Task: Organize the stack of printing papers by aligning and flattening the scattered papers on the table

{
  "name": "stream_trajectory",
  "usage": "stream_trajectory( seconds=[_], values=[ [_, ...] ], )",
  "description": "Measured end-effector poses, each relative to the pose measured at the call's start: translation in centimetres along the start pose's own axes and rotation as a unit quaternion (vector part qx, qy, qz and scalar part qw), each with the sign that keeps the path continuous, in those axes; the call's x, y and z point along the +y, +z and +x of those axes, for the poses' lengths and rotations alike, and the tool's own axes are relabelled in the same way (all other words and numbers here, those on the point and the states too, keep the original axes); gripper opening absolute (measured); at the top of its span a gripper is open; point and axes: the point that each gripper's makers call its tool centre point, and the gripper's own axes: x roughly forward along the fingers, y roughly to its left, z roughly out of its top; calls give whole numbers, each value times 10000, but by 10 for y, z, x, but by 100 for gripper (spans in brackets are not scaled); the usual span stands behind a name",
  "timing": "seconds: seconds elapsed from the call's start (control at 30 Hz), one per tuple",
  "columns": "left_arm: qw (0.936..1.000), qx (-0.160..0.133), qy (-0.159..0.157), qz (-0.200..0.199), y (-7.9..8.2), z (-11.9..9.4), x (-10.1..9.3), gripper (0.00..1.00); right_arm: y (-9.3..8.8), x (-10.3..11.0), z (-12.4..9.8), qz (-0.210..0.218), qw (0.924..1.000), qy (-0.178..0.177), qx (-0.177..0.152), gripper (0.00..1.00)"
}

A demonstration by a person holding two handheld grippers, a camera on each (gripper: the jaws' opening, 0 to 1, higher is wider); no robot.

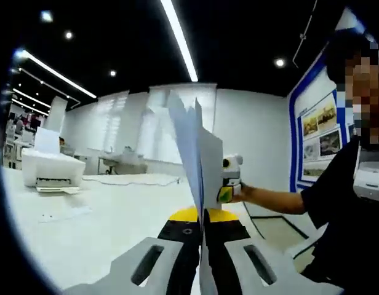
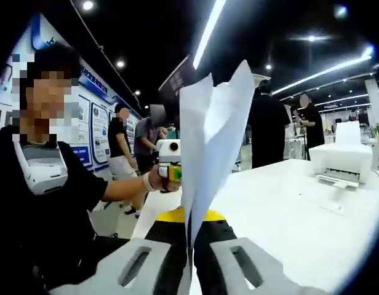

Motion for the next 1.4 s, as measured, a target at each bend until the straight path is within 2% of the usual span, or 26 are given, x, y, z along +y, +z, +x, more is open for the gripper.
stream_trajectory(
  seconds=[0.07, 0.13, 0.17, 0.23, 0.27, 0.3, 0.33, 0.4, 0.57, 0.63, 0.67, 0.7, 0.73, 0.77, 0.83, 1.0, 1.07, 1.1, 1.13, 1.17, 1.2, 1.23, 1.4],
  values=[
    [9994, -129, 57, 317, 17, 1, -1, 6, 17, 3, 1, -297, 9995, -103, -56, 0],
    [9993, -118, 75, 336, 18, 1, -3, 10, 22, 5, 2, -437, 9989, -67, -127, 0],
    [9999, 36, 58, 102, 8, -1, -2, 12, 16, 4, 3, -419, 9991, -18, -103, 2],
    [9995, 202, 88, -223, -16, -1, 5, 16, -10, 0, 5, 30, 9998, -62, 183, 10],
    [9995, 240, 74, -174, -24, 0, 6, 14, -28, -2, 5, -18, 9991, -14, 430, 9],
    [9997, 225, 16, -109, -27, -1, 3, 10, -30, -3, 6, -70, 9990, -47, 436, 6],
    [9999, 157, 4, -52, -25, -2, 2, 7, -27, -3, 6, -56, 9991, -45, 410, 0],
    [10000, 22, -21, 61, -19, -3, 1, 6, -22, -4, 5, -26, 9993, -42, 357, 0],
    [10000, 10, -44, -40, 7, -3, -2, 7, 4, 2, 5, 20, 9994, -9, 347, 0],
    [10000, -21, -47, 60, 8, -3, -4, 10, 4, 8, 6, -261, 9992, 162, 260, 0],
    [9999, 51, -6, 128, 1, -4, -1, 15, -6, 6, 6, -295, 9992, 102, 244, 6],
    [9999, 121, 63, -28, -10, -4, 3, 18, -20, 3, 5, -102, 9990, 67, 441, 6],
    [9991, 191, -30, -374, -21, -5, 1, 16, -35, 2, 5, 170, 9977, 45, 653, 0],
    [9987, 202, -85, -453, -24, -5, -1, 8, -34, 3, 5, 250, 9980, 74, 579, 0],
    [9991, -62, -173, -371, -24, -5, -6, 6, -32, 4, 5, 411, 9981, 131, 432, 0],
    [9993, 22, -177, -333, -10, -4, -6, 7, -17, 10, 7, 270, 9980, 154, 547, 0],
    [9993, -19, -179, -321, -6, -4, -8, 13, -11, 9, 7, 131, 9986, 151, 494, 0],
    [9993, 2, -168, -326, -9, -4, -7, 17, -9, 7, 8, 78, 9992, 143, 353, 5],
    [9984, 150, -178, -520, -21, -5, -7, 20, -16, 8, 8, 288, 9987, 137, 408, 5],
    [9978, 196, -227, -586, -30, -5, -7, 14, -29, 8, 7, 456, 9970, 162, 603, 0],
    [9979, 177, -221, -582, -36, -6, -6, 7, -18, 8, 12, 364, 9990, 200, 158, 0],
    [9980, 30, -245, -576, -35, -7, -8, 6, -23, 8, 7, 358, 9988, 157, 299, 0],
    [9990, 145, -220, -357, -27, -5, -10, 6, -15, 9, 6, 248, 9989, 120, 387, 0]
  ],
)
